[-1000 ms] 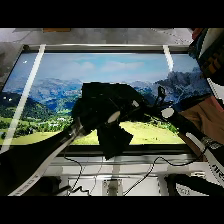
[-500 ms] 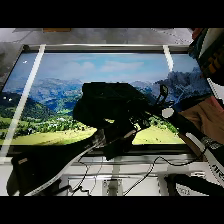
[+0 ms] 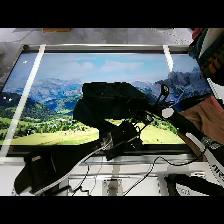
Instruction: Fold the clothes and pants, and hang the long-sleeved shirts on hangers.
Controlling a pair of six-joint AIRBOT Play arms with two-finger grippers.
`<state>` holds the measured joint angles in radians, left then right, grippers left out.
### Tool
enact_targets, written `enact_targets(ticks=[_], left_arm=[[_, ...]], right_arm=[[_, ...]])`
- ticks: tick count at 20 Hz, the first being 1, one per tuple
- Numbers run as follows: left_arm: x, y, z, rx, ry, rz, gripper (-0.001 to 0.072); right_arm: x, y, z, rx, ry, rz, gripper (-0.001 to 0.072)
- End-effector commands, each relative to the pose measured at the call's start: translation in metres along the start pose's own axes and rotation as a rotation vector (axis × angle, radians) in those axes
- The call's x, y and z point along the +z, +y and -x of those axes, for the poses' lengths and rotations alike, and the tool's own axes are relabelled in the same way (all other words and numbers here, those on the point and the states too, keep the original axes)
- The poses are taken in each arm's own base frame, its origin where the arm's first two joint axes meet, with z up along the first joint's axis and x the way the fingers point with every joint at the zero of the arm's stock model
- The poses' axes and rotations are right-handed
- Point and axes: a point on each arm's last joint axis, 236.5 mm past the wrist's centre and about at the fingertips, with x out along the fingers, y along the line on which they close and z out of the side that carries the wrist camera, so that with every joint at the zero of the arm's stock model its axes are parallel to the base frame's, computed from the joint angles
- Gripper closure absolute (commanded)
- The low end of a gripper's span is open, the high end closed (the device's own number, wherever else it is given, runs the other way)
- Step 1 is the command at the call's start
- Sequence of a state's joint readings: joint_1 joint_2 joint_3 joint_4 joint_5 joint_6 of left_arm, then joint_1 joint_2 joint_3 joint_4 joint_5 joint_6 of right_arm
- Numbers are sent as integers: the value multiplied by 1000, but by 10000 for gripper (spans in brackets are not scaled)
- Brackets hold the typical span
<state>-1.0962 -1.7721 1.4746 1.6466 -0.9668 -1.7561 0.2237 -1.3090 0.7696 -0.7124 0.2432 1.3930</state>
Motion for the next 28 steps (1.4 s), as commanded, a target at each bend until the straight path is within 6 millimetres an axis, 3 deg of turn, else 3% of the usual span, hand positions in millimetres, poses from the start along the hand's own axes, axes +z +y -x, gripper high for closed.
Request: enact_targets(ticks=[1, 4, 7, 8, 9, 11, 13, 16, 18, 20, 24, 28], left_arm=[[2, 8, -20, 38, -9, 43, 3], [-3, 17, -30, 74, 8, 70, 37], [-2, 41, -31, 138, 1, 106, 305], [-2, 54, -29, 167, 5, 119, 450], [-2, 65, -26, 181, 14, 134, 654], [-1, 89, -19, 200, 22, 185, 680], [6, 119, 1, 217, -13, 242, 682], [24, 188, 63, 304, -136, 318, 682], [28, 236, 121, 362, -238, 386, 682], [24, 272, 182, 404, -336, 437, 682], [-3, 326, 289, 525, -495, 499, 682], [-38, 394, 362, 683, -643, 600, 683]], right_arm=[[1, 0, 0, 0, -3, 0, 681], [0, 0, 0, 1, -1, 0, 681], [0, 0, 0, 1, -1, 0, 681], [0, 0, 0, 1, -1, 1, 681], [1, 0, 0, 1, -1, 1, 681], [1, 0, 0, 1, -2, 1, 681], [3, 0, 0, -1, -12, 1, 681], [17, 10, 2, 14, -43, 19, 681], [33, 27, 6, 42, -56, 72, 681], [57, 44, 12, 67, -102, 101, 681], [112, 52, 32, 92, -187, 76, 682], [187, 69, 73, 138, -293, 78, 683]])
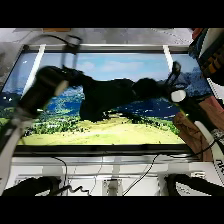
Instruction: Fold the clothes and pants, and hang the long-sleeved shirts on hangers.
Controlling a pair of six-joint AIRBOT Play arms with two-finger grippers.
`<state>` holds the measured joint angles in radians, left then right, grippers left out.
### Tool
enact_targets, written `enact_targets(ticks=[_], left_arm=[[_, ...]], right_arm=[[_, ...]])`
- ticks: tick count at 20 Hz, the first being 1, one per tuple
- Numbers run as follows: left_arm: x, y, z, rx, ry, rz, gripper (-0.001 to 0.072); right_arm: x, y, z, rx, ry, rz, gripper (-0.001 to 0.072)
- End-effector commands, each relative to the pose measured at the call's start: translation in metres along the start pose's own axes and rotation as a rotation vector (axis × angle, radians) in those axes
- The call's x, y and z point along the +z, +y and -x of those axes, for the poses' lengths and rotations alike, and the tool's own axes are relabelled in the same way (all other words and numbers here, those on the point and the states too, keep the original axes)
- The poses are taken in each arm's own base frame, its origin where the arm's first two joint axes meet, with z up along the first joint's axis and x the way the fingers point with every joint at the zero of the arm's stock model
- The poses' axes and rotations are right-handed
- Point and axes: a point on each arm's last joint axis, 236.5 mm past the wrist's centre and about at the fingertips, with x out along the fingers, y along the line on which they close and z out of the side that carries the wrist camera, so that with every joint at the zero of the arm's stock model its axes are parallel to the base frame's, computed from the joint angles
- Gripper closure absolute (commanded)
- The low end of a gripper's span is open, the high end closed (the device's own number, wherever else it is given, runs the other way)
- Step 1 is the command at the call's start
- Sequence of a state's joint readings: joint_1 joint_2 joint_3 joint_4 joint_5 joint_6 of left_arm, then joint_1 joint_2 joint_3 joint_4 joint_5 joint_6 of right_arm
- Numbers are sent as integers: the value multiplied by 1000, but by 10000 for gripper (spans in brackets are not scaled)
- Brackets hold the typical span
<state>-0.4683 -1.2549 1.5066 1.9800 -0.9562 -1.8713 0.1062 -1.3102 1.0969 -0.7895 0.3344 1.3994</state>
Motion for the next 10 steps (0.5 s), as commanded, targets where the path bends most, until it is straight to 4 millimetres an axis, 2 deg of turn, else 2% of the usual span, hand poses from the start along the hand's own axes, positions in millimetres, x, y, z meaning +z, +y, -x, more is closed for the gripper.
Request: enact_targets(ticks=[1, 4, 6, 7, 8, 10], left_arm=[[35, 91, 26, 137, -151, 87, 683], [24, 171, 30, 277, -145, 173, 684], [10, 221, 36, 371, -129, 242, 683], [1, 247, 41, 420, -121, 279, 683], [-8, 270, 46, 465, -113, 305, 683], [-25, 314, 60, 553, -101, 353, 683]], right_arm=[[73, 16, 24, 42, -89, 13, 683], [145, 21, 60, 45, -207, 65, 683], [178, 8, 80, 7, -261, 78, 684], [183, -6, 86, -21, -248, 68, 684], [178, -23, 89, -54, -207, 52, 683], [151, -54, 96, -118, -63, 50, 683]])
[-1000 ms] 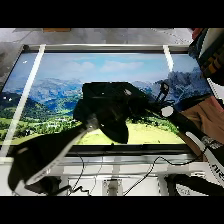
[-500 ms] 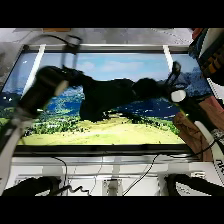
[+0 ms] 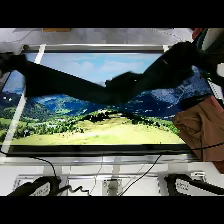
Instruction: Fold the clothes and pants, and hang the long-sleeved shirts on hangers.
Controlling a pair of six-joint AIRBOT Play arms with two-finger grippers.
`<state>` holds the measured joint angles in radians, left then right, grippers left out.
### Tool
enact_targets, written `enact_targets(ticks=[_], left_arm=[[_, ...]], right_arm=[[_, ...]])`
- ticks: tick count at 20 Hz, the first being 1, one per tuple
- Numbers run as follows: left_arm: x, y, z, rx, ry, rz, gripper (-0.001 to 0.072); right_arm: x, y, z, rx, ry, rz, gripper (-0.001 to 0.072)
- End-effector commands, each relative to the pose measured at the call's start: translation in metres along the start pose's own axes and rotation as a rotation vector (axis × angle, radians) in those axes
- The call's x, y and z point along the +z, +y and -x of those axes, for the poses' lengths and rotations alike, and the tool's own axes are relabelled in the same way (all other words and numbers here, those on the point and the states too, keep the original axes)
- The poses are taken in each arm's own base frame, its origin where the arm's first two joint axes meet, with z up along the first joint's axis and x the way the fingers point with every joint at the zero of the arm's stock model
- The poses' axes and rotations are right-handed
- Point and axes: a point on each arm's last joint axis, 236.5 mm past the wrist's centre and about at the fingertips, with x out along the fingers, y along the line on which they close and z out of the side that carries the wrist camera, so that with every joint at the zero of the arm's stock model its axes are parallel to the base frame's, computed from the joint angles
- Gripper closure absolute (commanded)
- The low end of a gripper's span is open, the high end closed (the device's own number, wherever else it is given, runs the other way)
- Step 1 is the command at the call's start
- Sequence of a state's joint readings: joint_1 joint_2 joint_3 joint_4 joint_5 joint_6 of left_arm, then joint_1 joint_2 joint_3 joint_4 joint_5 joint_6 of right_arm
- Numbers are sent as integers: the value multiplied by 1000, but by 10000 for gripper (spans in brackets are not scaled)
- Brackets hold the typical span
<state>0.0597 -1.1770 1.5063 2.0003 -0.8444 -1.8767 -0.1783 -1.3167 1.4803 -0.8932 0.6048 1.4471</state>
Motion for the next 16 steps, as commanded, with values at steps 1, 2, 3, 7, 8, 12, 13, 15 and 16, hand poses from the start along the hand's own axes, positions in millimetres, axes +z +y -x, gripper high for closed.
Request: enact_targets(ticks=[1, 2, 3, 7, 8, 12, 13, 15, 16], left_arm=[[-4, 90, -10, 167, 5, 77, 682], [-9, 106, -13, 198, 14, 89, 682], [-14, 118, -19, 221, 24, 98, 683], [-30, 122, -45, 223, 78, -31, 682], [-32, 117, -52, 205, 81, -56, 682], [-39, 107, -71, 176, 86, -43, 683], [-43, 104, -74, 165, 98, -32, 683], [-62, 99, -80, 148, 164, -4, 683], [-79, 100, -82, 154, 228, -16, 683]], right_arm=[[-31, -47, 25, -102, 221, 13, 682], [-46, -55, 32, -122, 294, 19, 682], [-58, -61, 38, -135, 352, 23, 682], [-73, -55, 40, -128, 415, 47, 682], [-68, -52, 36, -123, 387, 62, 682], [-31, -34, 8, -101, 183, 56, 682], [-29, -30, -2, -94, 151, 45, 682], [-52, -26, -21, -83, 202, 48, 682], [-72, -30, -27, -88, 267, 58, 682]])
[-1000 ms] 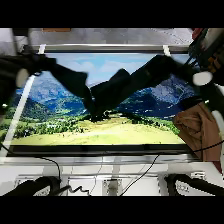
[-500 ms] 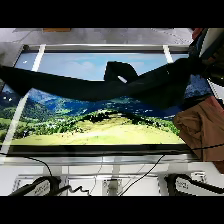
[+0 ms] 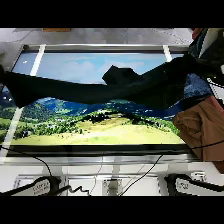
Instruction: Fold the clothes and pants, and hang the long-sleeved shirts on hangers.
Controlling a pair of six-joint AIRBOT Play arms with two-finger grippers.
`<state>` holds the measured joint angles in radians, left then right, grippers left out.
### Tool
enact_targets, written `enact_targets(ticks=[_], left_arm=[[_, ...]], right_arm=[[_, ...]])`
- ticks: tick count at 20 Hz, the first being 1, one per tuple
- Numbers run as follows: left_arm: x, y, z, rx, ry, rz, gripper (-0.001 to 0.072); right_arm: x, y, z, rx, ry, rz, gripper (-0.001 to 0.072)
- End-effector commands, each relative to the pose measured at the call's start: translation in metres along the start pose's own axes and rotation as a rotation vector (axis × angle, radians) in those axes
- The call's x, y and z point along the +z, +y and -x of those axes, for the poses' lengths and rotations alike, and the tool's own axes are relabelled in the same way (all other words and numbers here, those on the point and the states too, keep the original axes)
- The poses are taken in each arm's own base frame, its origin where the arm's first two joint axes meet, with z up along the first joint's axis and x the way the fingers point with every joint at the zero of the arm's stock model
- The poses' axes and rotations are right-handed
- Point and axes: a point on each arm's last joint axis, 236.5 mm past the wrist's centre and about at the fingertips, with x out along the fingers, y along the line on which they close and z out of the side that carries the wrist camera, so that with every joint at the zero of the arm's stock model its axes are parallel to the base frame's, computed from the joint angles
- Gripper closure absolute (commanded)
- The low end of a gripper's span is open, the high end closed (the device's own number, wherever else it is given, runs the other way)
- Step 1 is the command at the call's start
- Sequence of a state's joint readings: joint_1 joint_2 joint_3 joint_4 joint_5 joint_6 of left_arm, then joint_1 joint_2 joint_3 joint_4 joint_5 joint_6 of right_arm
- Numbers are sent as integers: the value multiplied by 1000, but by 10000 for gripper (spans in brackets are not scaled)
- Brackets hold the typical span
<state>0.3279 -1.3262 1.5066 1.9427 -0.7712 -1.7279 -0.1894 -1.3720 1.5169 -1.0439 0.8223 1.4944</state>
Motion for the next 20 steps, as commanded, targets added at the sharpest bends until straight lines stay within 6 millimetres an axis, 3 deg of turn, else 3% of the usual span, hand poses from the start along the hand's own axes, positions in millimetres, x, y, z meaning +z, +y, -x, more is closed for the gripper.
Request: enact_targets(ticks=[1, 3, 5, 7, 9, 11, 17, 20], left_arm=[[-43, -5, -13, -8, 169, -25, 683], [-79, -4, -16, -8, 309, -123, 683], [-95, -5, -20, -15, 371, -164, 682], [-97, -9, -25, -22, 372, -166, 682], [-96, -13, -27, -33, 362, -158, 682], [-93, -16, -28, -47, 351, -145, 681], [-82, -48, -30, -160, 298, -42, 681], [-81, -48, -29, -164, 296, -37, 681]], right_arm=[[-36, 0, -30, -10, 116, 17, 682], [-84, -13, -26, -44, 320, 58, 682], [-128, -23, -3, -58, 531, 175, 683], [-153, -24, 20, -54, 627, 217, 683], [-161, -23, 36, -56, 585, 228, 683], [-184, -25, 54, -65, 559, 220, 682], [-308, -56, 78, -122, 666, 14, 682], [-327, -55, 85, -117, 688, -23, 681]])
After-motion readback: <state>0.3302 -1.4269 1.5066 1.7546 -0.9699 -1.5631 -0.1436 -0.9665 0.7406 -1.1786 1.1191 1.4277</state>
